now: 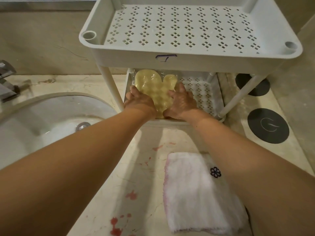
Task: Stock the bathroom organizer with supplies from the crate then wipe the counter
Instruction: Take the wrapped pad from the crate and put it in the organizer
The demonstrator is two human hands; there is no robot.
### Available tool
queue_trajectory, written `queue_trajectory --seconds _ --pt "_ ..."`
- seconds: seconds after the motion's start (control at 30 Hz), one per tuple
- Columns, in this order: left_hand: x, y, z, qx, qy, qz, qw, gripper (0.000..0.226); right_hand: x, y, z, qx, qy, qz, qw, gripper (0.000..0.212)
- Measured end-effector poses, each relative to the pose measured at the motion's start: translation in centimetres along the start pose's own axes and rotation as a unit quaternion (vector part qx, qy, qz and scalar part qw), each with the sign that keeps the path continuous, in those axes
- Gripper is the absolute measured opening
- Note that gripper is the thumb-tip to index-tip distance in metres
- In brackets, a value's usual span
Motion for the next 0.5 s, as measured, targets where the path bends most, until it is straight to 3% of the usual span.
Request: queue_trajectory --seconds 0.13,0.23,0.33,0.5 --pt "-0.74 -0.04 0.56 0.041 0.031 0.045 0.998 0.071 -1.02 -0.65 0.04 0.010 0.012 0.043 0.999 0.080" --pt "-0.66 -0.29 0.71 0.050 0.074 0.055 0.994 0.066 -0.91 -0.80 -0.36 0.006 0.052 0.034 0.998 0.072" --pt "-0.72 -0.36 0.69 0.056 0.088 0.068 0.992 0.074 -0.87 -0.63 -0.64 0.001 0.071 0.024 0.997 0.069" --pt "0.11 -0.19 0.47 0.057 0.023 0.010 0.998 0.077 -0.90 -0.64 -0.17 -0.007 0.105 0.028 0.994 0.071"
Point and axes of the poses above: each hand's wrist, its own y-axis towards the middle knuckle, its own x-axis out of the palm, z = x × y, the point moved 10 cm from there along y, towards the middle knuckle, and after that the axes turned 11 degrees about -y, right-handed, at the moved point
